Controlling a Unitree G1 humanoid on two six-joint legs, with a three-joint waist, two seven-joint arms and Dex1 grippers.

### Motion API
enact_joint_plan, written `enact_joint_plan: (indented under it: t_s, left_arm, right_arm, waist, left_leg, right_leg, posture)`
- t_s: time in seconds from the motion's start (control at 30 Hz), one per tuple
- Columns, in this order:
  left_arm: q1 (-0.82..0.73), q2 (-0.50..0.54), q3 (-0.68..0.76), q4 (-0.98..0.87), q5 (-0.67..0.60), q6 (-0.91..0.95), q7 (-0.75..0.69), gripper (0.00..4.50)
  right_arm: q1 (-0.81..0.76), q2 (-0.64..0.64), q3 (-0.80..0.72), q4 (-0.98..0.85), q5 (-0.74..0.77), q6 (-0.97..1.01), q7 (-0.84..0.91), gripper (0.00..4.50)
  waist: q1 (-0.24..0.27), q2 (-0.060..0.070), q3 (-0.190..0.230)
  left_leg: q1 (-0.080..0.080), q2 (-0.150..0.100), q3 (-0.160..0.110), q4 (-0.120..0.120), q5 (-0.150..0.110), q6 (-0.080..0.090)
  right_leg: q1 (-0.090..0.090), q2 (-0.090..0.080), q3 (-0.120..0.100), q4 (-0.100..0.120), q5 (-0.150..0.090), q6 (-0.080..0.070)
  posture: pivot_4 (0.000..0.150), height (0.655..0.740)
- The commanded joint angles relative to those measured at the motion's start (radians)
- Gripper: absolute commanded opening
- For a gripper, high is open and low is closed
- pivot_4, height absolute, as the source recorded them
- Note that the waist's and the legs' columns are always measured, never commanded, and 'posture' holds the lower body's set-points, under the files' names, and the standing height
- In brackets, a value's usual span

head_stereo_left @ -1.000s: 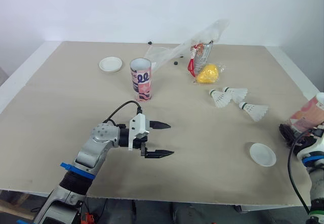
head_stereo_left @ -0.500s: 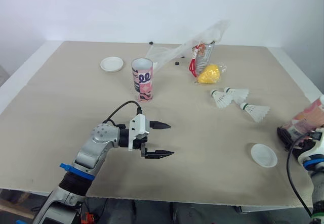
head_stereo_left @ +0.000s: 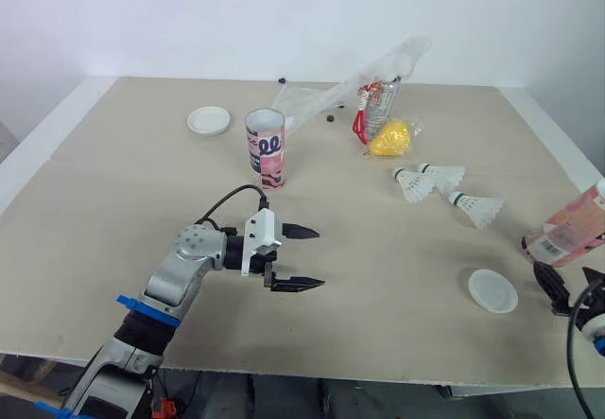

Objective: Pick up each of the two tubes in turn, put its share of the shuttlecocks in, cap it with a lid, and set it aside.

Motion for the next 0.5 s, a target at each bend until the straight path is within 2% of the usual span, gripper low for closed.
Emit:
enact_joint_plan:
  t_s: [0.03,0.13,0.23,0.37,0.5]
  left_arm:
    - [-0.027,-0.015,0.023,0.018,-0.013,-0.027,0.004,4.5]
    - [-0.038,-0.033,0.042,0.044,-0.013,-0.029,0.037,4.5]
    - [-0.035,-0.045,0.059,0.048,-0.011,-0.019,0.071,4.5]
    - [-0.004,-0.038,0.073,0.026,0.0,-0.02,0.113,4.5]
    - [0.025,-0.036,0.098,-0.002,0.003,0.01,0.19,4.5]
  right_arm:
    - [0.099,-0.013,-0.064,-0.166,0.048,0.023,0.066,4.45]
    - [0.197,-0.05,-0.039,-0.266,0.037,-0.037,0.223,4.45]
    - [0.187,-0.066,0.035,-0.331,0.059,-0.086,0.342,4.45]
    - [0.027,-0.076,0.198,-0.361,0.079,-0.081,0.4,4.45]
    - [-0.194,-0.078,0.401,-0.261,0.018,-0.106,0.492,4.45]
  waist:
    - [0.0,0.001,0.0]
    - [-0.001,0.0,0.0]
    - [-0.005,-0.002,0.001]
    - [-0.01,-0.005,0.002]
    - [-0.011,-0.007,0.004]
  left_leg:
    - [0.0,0.0,0.001,0.0,0.0,0.0]
    - [-0.001,0.0,0.001,0.0,-0.001,0.0]
    - [0.0,0.001,0.002,0.0,-0.001,0.0]
    - [0.001,0.001,0.001,0.0,-0.001,0.0]
    - [0.001,0.001,0.002,0.0,-0.001,0.0]
  right_leg:
    - [0.0,0.0,0.0,-0.001,0.0,0.0]
    - [-0.001,0.0,0.0,-0.001,0.0,0.0]
    - [-0.001,0.0,0.0,-0.001,0.0,0.0]
    - [-0.001,0.0,0.0,-0.001,0.001,0.0]
    - [-0.001,0.0,0.0,-0.001,0.002,-0.001]
  posture:
    - [0.15,0.74]
    - [0.15,0.74]
    - [0.15,0.74]
    - [0.15,0.74]
    - [0.15,0.74]
